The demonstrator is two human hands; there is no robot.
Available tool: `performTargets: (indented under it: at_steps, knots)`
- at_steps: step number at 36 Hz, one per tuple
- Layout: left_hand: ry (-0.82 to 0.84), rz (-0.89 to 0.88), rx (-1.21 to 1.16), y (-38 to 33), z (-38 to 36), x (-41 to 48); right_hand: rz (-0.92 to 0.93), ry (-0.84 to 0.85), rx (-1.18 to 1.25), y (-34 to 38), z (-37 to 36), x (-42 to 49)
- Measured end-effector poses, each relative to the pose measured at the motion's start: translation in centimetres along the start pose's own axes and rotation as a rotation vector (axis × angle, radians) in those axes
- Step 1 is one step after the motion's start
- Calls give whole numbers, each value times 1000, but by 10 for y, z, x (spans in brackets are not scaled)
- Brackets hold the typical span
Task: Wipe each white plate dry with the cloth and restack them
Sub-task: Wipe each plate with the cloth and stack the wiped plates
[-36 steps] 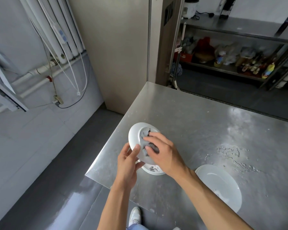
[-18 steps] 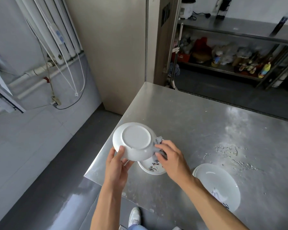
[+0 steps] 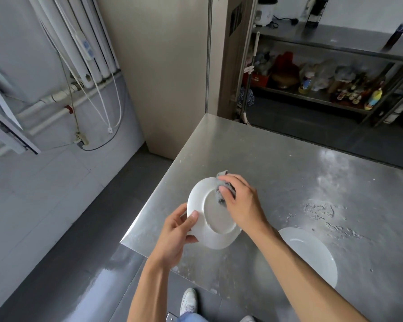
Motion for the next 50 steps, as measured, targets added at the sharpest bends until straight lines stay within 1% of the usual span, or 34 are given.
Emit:
performTargets:
  at_steps: [3, 9, 14, 22, 27, 30, 32, 36, 39, 43, 46, 50]
  knots:
    - [16, -8, 1, 1, -7, -1, 101, 49, 12, 14, -8, 0]
    - [-24, -16, -50, 0, -3, -3, 314, 156, -20, 28, -23, -7]
    - [-72, -10, -126, 4, 5, -5, 345, 297, -4, 31, -33, -17]
    - [-128, 33, -249, 16, 14, -5, 337, 406, 20, 36, -41, -30]
    - [-154, 23, -324, 17, 18, -3, 405, 417, 8, 37, -44, -37]
    - [-197, 25, -359, 20, 24, -1, 479, 410, -14, 35, -43, -40]
    - [-215, 26, -387, 21, 26, 0, 497, 407, -19, 30, -44, -43]
    - [-251, 24, -411, 20, 29, 5, 438, 348, 0, 12, -46, -49]
    - [-274, 36, -422, 16, 27, 9, 384, 270, 19, -1, -43, -52]
    - [-307, 35, -439, 12, 24, 14, 254, 189, 27, -19, -34, -50]
    - [-281, 50, -421, 10, 23, 17, 132, 124, 39, -31, -26, -44]
    - [-195, 73, -332, 6, 18, 19, -63, 44, 82, -38, -18, -29]
Point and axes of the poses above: each hand's wrist, its own x-axis towards the middle knuckle, its own z-axis out of the back of the hand, y = z × x, the point moved 1 cm from there along x, towards the middle knuckle, and after that the axes turned 7 degrees about -x, right-handed, at the moved point
